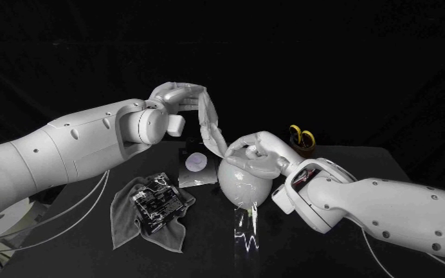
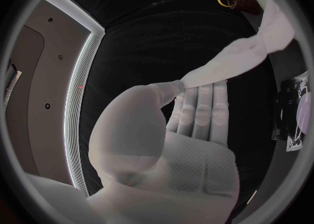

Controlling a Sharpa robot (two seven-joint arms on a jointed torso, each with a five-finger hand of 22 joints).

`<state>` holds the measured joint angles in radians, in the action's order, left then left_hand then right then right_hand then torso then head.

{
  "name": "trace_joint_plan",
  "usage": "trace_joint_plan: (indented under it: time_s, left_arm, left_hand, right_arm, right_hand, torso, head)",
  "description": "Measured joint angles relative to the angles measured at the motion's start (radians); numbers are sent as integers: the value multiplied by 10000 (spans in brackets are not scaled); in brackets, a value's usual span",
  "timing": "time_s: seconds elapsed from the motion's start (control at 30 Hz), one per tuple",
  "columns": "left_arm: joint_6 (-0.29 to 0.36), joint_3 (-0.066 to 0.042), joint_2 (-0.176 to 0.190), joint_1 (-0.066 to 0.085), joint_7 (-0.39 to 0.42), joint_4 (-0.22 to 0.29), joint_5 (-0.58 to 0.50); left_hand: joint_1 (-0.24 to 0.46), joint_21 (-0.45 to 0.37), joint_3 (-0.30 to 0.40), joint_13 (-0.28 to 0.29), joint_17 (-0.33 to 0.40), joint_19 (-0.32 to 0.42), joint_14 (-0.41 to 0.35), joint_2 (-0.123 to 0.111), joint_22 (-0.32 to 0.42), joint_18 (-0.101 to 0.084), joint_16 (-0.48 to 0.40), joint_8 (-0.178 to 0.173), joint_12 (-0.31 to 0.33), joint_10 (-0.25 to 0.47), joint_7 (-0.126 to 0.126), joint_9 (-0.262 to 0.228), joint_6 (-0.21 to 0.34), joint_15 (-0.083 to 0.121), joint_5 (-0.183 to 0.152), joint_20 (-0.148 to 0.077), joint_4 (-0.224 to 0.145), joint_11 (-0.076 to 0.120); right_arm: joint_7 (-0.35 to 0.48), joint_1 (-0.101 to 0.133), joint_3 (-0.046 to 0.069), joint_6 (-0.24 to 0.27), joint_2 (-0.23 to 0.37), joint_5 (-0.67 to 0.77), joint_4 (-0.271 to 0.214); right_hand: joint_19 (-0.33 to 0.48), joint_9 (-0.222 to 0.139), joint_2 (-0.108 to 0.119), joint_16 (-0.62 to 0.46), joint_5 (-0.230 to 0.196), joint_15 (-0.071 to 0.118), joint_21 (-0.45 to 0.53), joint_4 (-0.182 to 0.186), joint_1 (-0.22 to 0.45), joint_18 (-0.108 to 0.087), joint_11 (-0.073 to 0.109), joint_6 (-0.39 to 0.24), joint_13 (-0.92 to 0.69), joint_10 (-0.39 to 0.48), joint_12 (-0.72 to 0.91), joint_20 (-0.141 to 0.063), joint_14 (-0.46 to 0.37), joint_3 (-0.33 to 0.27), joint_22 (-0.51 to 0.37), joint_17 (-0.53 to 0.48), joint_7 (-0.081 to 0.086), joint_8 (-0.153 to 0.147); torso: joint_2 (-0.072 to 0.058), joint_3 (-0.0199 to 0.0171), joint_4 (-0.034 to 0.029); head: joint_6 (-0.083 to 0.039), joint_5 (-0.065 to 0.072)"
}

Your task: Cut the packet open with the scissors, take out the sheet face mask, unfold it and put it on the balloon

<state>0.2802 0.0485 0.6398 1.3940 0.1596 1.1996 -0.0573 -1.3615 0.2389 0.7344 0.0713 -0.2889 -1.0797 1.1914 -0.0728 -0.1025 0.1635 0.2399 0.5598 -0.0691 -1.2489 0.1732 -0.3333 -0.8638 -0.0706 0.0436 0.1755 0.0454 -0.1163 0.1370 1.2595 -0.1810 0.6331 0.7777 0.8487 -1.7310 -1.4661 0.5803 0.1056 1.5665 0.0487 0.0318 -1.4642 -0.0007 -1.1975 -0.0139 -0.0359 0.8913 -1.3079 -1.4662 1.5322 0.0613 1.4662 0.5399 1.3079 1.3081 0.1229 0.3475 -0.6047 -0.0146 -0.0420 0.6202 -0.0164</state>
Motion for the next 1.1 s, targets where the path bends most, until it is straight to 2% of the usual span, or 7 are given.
trace_joint_plan:
  time_s: [0.13,0.27,0.3,0.53,0.77,0.9,1.1]
  left_arm:
    - [-464,0,13,1,24,67,2]
    - [-905,0,19,1,131,110,-10]
    - [-992,0,20,2,166,115,-14]
    - [-1552,0,39,3,450,159,-43]
    - [-1919,0,51,3,689,177,-66]
    - [-2087,-1,66,3,799,174,-76]
    - [-2416,-1,148,4,908,246,-77]
  left_hand:
    - [17,-2,0,0,0,2,-16,15,16,94,-29,0,0,1,34,-50,37,-16,-14,-2,1,-1]
    - [172,-226,148,-57,19,43,-147,158,154,99,-258,232,43,325,144,-570,409,-93,6,38,149,-114]
    - [221,-324,209,-68,49,122,-293,231,218,99,-367,343,44,460,177,-945,582,-142,30,116,210,-159]
    - [298,-749,524,-74,250,414,-786,575,372,98,-891,1375,44,1110,184,-1145,1574,-388,30,408,524,-387]
    - [326,-812,789,-75,311,268,-706,675,361,96,-929,2148,44,1452,73,-1437,2285,-419,30,407,790,-477]
    - [326,-812,918,-75,311,-17,-605,675,346,92,-929,2456,43,1466,28,-1438,2527,-378,28,342,920,-464]
    - [326,-625,992,-74,192,-536,-87,675,292,85,-749,2646,43,1522,3,-1438,2643,-276,25,175,994,-447]
  right_arm:
    - [117,0,0,23,-76,-177,69]
    - [172,0,0,15,-147,-303,167]
    - [176,0,0,8,-160,-327,191]
    - [195,1,0,-69,-213,-499,319]
    - [368,14,2,-51,-126,-891,389]
    - [566,79,5,17,23,-1289,457]
    - [919,303,62,133,296,-2036,679]
  right_hand:
    - [1,-148,105,-2,0,-73,51,32,-81,0,-56,-83,-2,13,-114,109,2,-97,2,0,83,-230]
    - [2,-280,185,-27,0,-145,344,36,-143,-25,-134,-115,-3,6,-387,182,6,-288,2,0,115,-455]
    - [13,-342,241,-17,0,-205,480,53,-111,-124,-203,-176,-2,10,-547,244,-5,-387,2,0,176,-572]
    - [656,-602,567,-389,0,-390,1728,329,62,-396,-430,-621,0,432,-2252,495,1,-1101,0,-9,439,-1183]
    - [1656,-640,543,-1140,-1,-410,3316,641,-137,-708,-467,-635,6,1472,-3849,601,-16,-1550,-6,-8,426,-1332]
    - [2915,-669,365,-2339,-1,-459,5488,731,-542,-1184,-506,-442,1465,2966,-6202,610,-755,-1694,-5,-904,452,-1470]
    - [4295,-780,321,-4544,-1,-465,8363,878,-963,-1561,-447,-259,3696,4159,-8927,604,-2108,-1563,-1059,-3340,455,-1582]
  torso:
    - [-2,0,5]
    - [-2,0,5]
    - [-2,0,5]
    - [-1,0,4]
    - [-1,0,-1]
    - [-1,0,0]
    - [-1,0,3]
  head:
    - [-15,6]
    - [-32,18]
    - [-34,19]
    - [-63,49]
    - [-126,59]
    - [-160,69]
    - [-193,102]
